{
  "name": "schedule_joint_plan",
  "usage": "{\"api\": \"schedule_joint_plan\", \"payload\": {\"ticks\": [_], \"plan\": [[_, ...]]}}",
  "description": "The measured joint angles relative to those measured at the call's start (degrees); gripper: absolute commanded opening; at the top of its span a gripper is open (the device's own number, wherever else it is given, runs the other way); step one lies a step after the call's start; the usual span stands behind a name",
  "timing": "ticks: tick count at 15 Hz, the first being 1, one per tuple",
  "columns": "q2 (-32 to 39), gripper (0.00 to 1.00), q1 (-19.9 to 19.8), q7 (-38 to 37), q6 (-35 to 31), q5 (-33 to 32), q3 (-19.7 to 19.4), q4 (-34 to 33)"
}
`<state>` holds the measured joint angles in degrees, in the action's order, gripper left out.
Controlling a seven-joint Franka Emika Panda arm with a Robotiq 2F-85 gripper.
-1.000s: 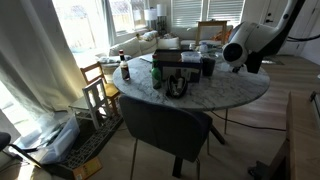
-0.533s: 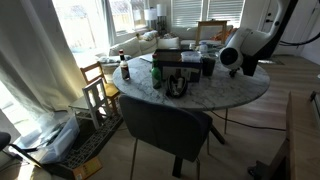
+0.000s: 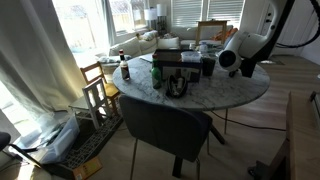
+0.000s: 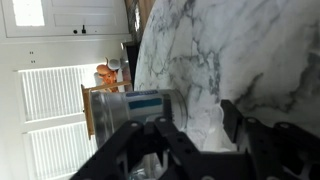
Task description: Use the clear measuring cup to scoop some contents from the silver cup on the left and place them in the silver cup on the right.
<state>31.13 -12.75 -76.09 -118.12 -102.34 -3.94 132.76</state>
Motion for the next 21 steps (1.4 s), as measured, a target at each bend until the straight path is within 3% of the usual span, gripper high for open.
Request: {"api": "schedule_joint_plan", "payload": {"ticks": [3, 13, 21], "plan": [[0.49, 0.01, 0.0, 0.13, 0.0, 0.0, 0.01, -0.02], [-1.59, 0.01, 0.75, 1.79, 0.0, 0.0, 0.91, 1.21], [-22.03, 0.01, 1.93, 19.59, -2.61, 0.44, 1.18, 14.49]]}}
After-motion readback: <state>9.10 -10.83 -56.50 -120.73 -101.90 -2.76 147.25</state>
